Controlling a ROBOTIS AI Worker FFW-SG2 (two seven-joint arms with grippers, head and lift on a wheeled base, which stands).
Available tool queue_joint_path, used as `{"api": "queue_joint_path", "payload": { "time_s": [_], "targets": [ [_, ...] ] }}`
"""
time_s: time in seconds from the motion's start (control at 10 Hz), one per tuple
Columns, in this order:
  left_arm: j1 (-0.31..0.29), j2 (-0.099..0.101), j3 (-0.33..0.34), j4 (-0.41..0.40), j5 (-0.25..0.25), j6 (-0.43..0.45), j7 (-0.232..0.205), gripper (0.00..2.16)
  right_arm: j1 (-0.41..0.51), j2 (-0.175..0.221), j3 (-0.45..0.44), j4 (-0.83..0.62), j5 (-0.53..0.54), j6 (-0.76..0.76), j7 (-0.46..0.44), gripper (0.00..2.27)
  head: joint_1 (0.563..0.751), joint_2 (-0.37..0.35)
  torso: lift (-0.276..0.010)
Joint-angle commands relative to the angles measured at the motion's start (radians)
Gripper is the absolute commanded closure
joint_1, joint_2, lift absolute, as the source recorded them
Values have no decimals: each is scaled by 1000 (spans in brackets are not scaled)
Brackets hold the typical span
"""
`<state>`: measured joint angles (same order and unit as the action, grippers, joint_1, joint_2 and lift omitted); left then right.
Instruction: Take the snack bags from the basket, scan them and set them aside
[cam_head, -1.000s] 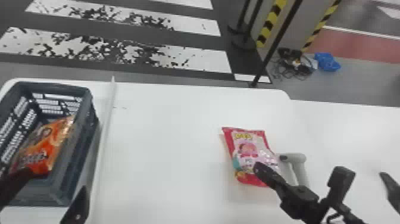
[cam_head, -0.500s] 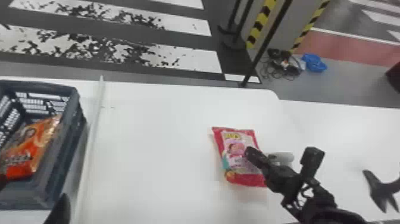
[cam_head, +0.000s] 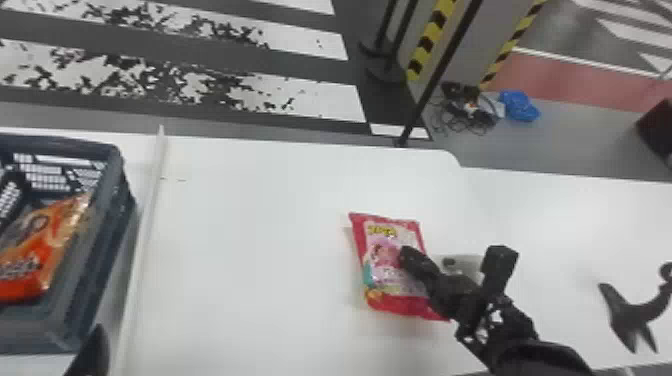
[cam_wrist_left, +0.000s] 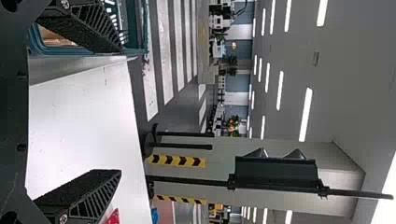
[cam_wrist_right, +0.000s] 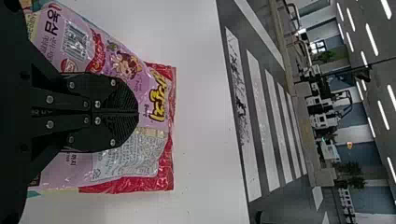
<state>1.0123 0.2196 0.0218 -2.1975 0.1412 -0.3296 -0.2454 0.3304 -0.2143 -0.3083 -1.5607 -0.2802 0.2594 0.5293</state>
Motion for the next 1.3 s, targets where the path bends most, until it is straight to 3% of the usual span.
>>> {"api": "queue_joint_path", "payload": {
  "time_s": [0.0,0.4,0.7,1.0,1.2],
  "targets": [
    [-23,-2,-13,13,1,1,0,70,39,3,11,1,-2,-27,-2,2246,695,-282,-75],
    [-58,4,-17,61,17,-6,-5,70,150,4,34,-47,-13,-91,3,2246,695,-290,-75],
    [-58,17,-16,59,21,-9,-5,70,217,4,101,-117,-5,-131,6,2246,695,-244,-75],
    [-49,27,-14,58,28,-30,-6,70,208,4,92,-122,16,-122,-5,2246,695,-191,-75],
    [-41,27,-14,54,29,-45,-9,70,213,1,52,-127,-1,-113,0,2246,695,-212,-75]
  ]
}}
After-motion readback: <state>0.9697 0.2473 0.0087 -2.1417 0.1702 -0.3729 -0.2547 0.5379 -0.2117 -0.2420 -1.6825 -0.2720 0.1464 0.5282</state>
